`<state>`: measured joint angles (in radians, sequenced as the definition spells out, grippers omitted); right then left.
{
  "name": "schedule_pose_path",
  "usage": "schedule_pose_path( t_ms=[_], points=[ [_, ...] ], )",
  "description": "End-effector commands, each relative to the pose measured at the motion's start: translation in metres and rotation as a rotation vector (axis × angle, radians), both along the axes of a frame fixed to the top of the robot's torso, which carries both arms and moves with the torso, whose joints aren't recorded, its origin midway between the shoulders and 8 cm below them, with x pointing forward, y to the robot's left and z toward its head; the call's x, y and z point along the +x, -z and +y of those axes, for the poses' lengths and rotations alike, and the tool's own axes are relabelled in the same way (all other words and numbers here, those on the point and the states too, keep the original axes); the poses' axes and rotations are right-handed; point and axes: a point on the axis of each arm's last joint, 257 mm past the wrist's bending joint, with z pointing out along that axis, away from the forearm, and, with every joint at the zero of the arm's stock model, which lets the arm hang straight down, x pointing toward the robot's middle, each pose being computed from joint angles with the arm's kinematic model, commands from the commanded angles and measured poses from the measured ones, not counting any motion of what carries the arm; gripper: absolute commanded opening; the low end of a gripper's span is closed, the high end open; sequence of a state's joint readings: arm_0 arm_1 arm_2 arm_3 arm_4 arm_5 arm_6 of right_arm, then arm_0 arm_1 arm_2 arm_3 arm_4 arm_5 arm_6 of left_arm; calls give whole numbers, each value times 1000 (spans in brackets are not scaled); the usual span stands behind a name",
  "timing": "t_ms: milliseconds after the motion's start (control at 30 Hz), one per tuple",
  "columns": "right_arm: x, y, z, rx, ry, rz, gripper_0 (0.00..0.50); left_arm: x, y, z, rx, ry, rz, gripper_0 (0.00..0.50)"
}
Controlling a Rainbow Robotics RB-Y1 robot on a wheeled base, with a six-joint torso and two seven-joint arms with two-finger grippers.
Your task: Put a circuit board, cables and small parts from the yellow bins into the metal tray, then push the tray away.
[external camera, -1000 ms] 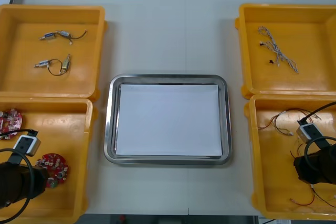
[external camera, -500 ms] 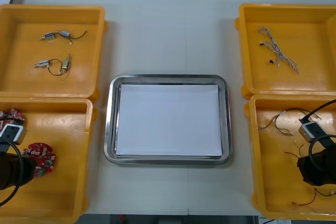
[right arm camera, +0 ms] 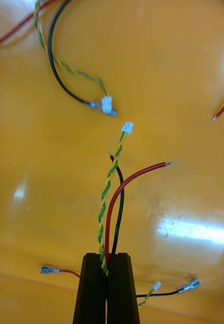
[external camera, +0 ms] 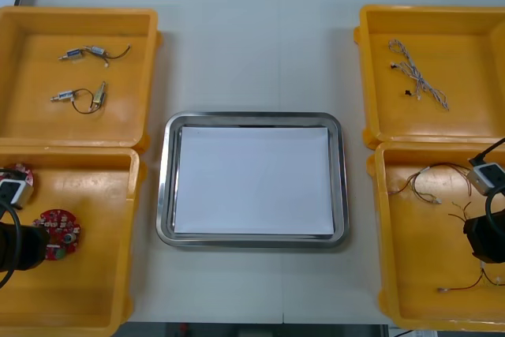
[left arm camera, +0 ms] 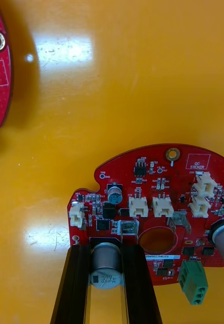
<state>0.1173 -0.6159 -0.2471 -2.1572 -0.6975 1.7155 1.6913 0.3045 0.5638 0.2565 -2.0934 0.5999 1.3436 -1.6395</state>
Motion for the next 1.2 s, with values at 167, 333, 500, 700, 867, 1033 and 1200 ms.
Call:
schedule_pose_path(
  t_ms=[167, 333, 500, 700, 867, 1033, 1200],
  points=[
    [35, -30, 3, 11, 0, -75, 0, 8, -13, 7, 77, 129, -16, 280],
    [41, -31, 1, 14, 8, -76, 0, 9, -16, 8, 75, 126, -23, 413],
    [43, -33, 1, 15, 11, -82, 27, 5, -24, 8, 82, 134, -13, 500],
    [44, -35, 0, 10, 4, -87, 497, -18, -50, 2, 95, 145, 41, 500],
    [41, -35, -5, 11, 14, -80, 500, -29, -61, -10, 83, 157, 63, 500],
    [35, -30, -9, 3, 8, -65, 500, -29, -54, -31, 45, 183, 61, 500],
    [29, -23, -11, -40, -85, -56, 500, -25, -40, -53, 7, 203, 32, 500]
  ],
)
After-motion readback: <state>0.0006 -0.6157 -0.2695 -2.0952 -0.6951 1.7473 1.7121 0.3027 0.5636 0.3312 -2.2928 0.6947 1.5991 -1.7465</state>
